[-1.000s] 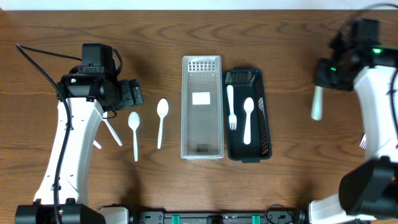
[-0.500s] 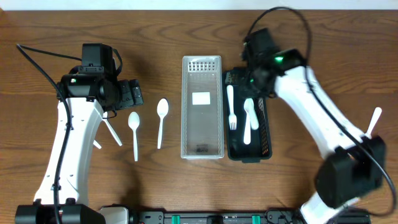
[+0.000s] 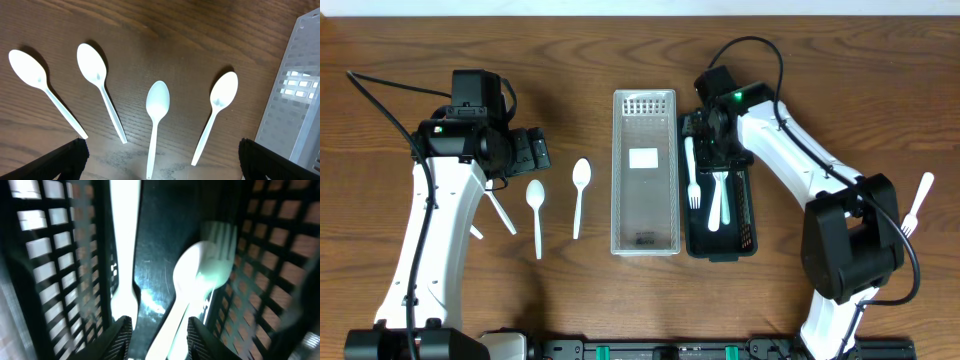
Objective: Pack container
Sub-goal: 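Place the fork into the black basket with the right gripper, then move the right gripper back and grasp the last white fork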
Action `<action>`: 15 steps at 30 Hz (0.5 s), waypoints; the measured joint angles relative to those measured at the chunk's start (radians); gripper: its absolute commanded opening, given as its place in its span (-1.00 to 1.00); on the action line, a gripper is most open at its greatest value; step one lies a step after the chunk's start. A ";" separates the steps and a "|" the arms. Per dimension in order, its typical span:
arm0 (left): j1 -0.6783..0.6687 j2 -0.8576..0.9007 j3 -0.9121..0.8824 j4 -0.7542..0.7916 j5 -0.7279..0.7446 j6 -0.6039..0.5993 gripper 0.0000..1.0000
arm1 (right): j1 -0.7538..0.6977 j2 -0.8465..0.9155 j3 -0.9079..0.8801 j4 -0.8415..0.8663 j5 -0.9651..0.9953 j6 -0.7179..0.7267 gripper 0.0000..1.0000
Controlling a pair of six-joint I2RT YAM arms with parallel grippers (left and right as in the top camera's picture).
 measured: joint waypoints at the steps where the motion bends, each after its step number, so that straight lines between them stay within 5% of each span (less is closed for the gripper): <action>1: 0.000 0.000 0.000 0.000 0.000 0.000 0.96 | -0.002 -0.006 0.016 -0.014 0.004 0.001 -0.09; 8: 0.000 0.000 0.000 0.000 0.000 0.000 0.96 | -0.137 -0.189 0.177 -0.132 0.088 -0.011 0.33; 15: 0.000 0.000 0.000 0.000 0.000 0.000 0.96 | -0.599 -0.399 0.224 -0.193 0.148 -0.047 0.62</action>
